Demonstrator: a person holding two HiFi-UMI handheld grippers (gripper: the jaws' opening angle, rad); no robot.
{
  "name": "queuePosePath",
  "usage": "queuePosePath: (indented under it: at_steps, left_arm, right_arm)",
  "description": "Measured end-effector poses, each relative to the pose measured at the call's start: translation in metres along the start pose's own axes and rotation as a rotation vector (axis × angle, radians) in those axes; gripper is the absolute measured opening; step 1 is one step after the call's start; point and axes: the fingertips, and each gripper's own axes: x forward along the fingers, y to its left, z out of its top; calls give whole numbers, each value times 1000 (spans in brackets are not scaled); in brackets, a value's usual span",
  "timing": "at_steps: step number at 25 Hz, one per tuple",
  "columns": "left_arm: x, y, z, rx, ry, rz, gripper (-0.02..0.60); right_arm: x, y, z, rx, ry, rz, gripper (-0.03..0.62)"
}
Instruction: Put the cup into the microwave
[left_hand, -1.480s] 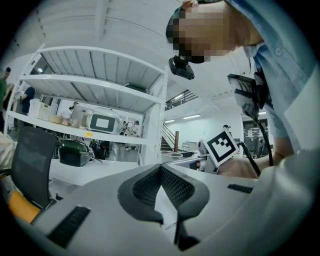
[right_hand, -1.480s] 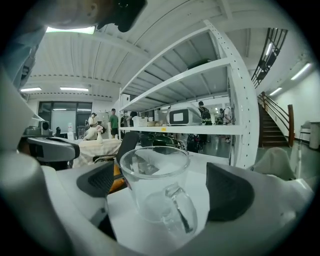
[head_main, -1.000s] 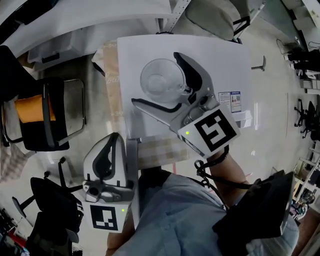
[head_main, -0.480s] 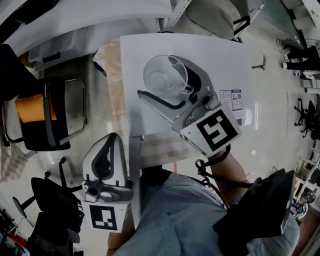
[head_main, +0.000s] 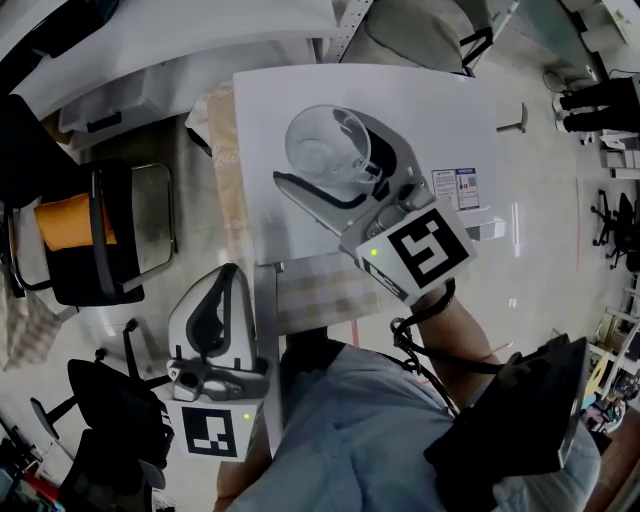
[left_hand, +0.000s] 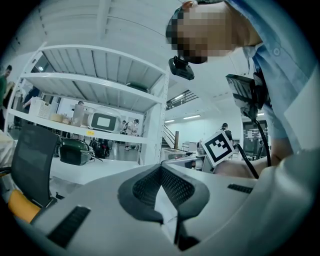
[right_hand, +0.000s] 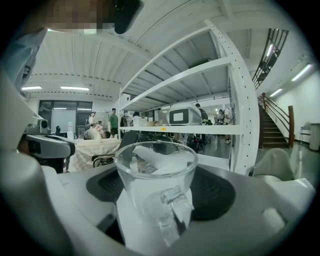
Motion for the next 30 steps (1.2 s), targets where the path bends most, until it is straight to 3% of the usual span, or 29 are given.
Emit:
queuePosePath:
  at_steps: [18,30]
  left_arm:
    - [-15,-76,6,62,-27,-166,5]
    - [-42,-94,13,105,-68,-207,5]
  right_arm:
    - [-107,4,13,-9,-54,-145,377]
    - [-175,36,-21,37,-60,-240,377]
